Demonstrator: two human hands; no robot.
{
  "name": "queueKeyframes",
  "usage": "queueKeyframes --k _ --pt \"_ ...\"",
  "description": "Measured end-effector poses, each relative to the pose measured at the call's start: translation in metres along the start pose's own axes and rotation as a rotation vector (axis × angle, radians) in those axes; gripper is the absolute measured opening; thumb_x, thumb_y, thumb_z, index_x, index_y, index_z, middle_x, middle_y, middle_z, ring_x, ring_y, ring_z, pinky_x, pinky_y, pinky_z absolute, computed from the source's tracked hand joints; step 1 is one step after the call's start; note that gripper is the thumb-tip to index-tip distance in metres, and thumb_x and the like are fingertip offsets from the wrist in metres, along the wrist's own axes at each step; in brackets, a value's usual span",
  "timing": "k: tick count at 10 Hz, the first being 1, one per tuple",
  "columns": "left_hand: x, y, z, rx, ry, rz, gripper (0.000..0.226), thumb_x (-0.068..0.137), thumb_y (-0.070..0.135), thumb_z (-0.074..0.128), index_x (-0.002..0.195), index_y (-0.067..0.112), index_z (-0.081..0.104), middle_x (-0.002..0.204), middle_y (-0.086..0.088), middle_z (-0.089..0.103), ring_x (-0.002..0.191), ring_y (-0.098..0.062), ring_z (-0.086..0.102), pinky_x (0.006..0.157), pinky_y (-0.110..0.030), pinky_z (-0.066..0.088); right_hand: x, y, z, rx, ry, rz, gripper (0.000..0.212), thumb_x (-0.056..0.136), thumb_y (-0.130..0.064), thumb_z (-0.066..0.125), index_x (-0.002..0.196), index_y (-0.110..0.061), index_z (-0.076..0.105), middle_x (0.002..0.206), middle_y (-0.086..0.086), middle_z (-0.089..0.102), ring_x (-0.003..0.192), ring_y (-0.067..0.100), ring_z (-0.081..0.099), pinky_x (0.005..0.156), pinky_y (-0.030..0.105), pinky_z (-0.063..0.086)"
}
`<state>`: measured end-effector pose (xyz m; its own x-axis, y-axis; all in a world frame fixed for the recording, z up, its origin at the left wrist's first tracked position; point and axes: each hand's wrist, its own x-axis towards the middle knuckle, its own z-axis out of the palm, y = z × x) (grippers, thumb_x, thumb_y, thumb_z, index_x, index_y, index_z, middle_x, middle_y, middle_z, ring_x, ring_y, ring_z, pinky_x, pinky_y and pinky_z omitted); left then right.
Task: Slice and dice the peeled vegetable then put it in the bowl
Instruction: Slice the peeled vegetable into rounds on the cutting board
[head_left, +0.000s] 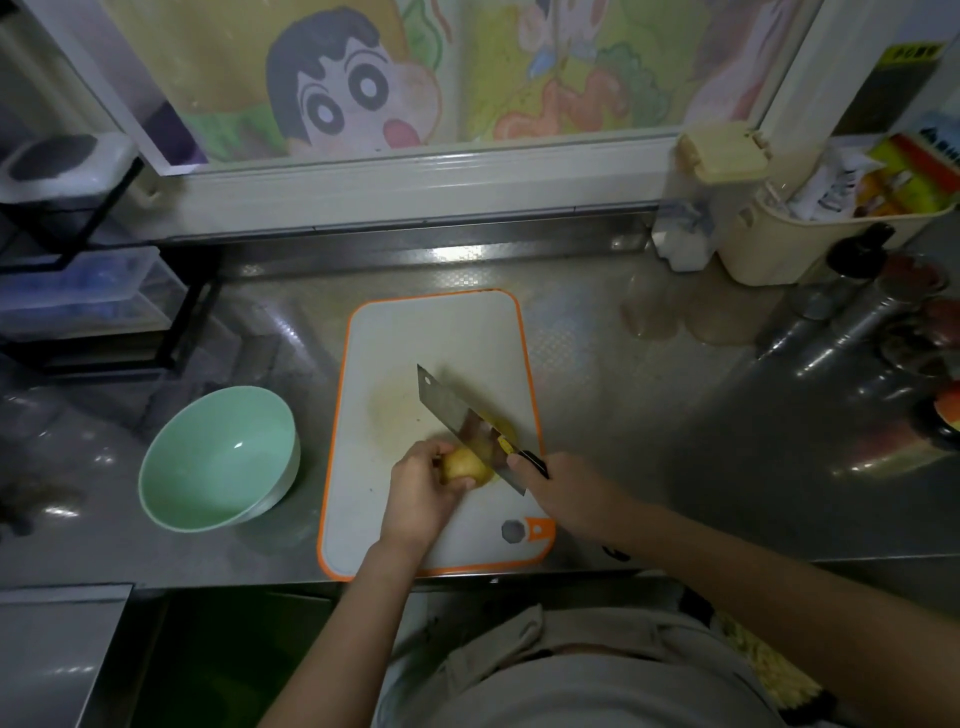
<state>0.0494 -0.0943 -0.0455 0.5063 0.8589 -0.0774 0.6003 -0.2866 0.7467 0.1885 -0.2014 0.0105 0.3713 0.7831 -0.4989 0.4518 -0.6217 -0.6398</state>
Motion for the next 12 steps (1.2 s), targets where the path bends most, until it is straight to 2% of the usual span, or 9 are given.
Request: queueKeyframes --k 1,2,3,5,7,9,10,11,12 --pt "0.001 0.001 0.0 0.017 0.003 0.006 0.039 0.064 0.011 0.082 0.098 0.013 0.064 0.096 0.001 0.062 0.089 -0.014 0.055 0.077 -0.023 0.045 -0.005 0.0 -0.002 -0.034 -0.038 -0.03 0.045 0.099 -0.043 0.036 0.059 -0.023 0.036 0.057 0.0 0.037 0.05 0.011 0.036 0.047 0.022 0.026" --pt "0.0 0.004 -0.001 0.008 0.004 0.008 0.035 0.065 0.01 0.082 0.093 0.015 0.062 0.093 0.002 0.06 0.088 -0.015 0.056 0.077 -0.023 0.045 -0.011 0.0 -0.003 -0.021 -0.069 -0.032 0.046 0.099 -0.048 0.03 0.066 -0.018 0.042 0.061 0.001 0.041 0.053 0.008 0.038 0.048 0.016 0.029" --pt "-0.001 0.004 -0.001 0.021 0.011 0.013 0.034 0.064 0.01 0.082 0.092 0.012 0.063 0.091 0.0 0.061 0.088 -0.017 0.056 0.076 -0.026 0.046 -0.013 0.001 -0.002 -0.021 -0.074 -0.025 0.054 0.097 -0.052 0.026 0.085 -0.006 0.052 0.065 0.002 0.044 0.055 0.007 0.039 0.052 0.014 0.031" --pt "0.0 0.004 -0.001 0.046 0.016 0.007 0.038 0.064 0.012 0.083 0.097 0.009 0.064 0.096 -0.004 0.063 0.089 -0.018 0.057 0.076 -0.023 0.044 -0.017 -0.003 -0.001 -0.092 -0.065 -0.035 0.054 0.098 -0.05 0.023 0.09 -0.004 0.052 0.065 0.002 0.043 0.055 0.007 0.038 0.052 0.014 0.03" --pt "0.0 0.005 0.0 0.054 0.009 0.008 0.038 0.064 0.012 0.083 0.097 0.009 0.064 0.096 -0.002 0.062 0.086 -0.012 0.053 0.072 -0.013 0.037 -0.017 -0.002 -0.002 -0.1 -0.063 -0.03 0.068 0.098 -0.051 0.022 0.101 0.006 0.058 0.065 0.003 0.046 0.056 0.009 0.04 0.054 0.017 0.031" --pt "0.0 0.007 -0.002 0.045 0.006 -0.001 0.037 0.064 0.009 0.082 0.095 0.006 0.064 0.092 0.0 0.057 0.084 -0.013 0.051 0.067 -0.009 0.032 -0.016 -0.013 -0.006 -0.14 -0.101 0.012 0.062 0.1 -0.047 0.022 0.102 0.004 0.057 0.065 0.001 0.043 0.056 0.008 0.038 0.052 0.018 0.031" --pt "-0.001 0.006 0.0 0.061 0.007 0.016 0.036 0.063 0.008 0.082 0.095 0.007 0.065 0.094 -0.003 0.061 0.084 -0.013 0.052 0.069 -0.01 0.035 -0.019 -0.03 -0.007 -0.018 -0.091 0.111 0.05 0.103 -0.031 0.027 0.131 0.008 0.042 0.087 0.008 0.055 0.075 0.013 0.053 0.057 0.025 0.034" --pt "-0.003 0.004 0.001 0.057 0.016 0.021 0.036 0.062 0.007 0.082 0.094 0.006 0.065 0.094 -0.004 0.062 0.085 -0.016 0.056 0.07 -0.013 0.038 -0.011 -0.036 -0.003 -0.257 -0.155 0.032 0.051 0.104 -0.015 0.027 0.149 0.001 0.009 0.117 0.02 0.051 0.103 0.026 0.055 0.066 0.027 0.031" --pt "-0.003 0.006 0.001 0.063 0.012 0.027 0.035 0.062 0.006 0.082 0.093 0.005 0.065 0.095 -0.008 0.063 0.087 -0.021 0.058 0.072 -0.02 0.042 0.005 -0.037 0.003 0.027 -0.067 0.106 0.055 0.102 -0.036 0.028 0.119 0.011 0.05 0.074 0.004 0.046 0.063 0.011 0.043 0.053 0.022 0.031"
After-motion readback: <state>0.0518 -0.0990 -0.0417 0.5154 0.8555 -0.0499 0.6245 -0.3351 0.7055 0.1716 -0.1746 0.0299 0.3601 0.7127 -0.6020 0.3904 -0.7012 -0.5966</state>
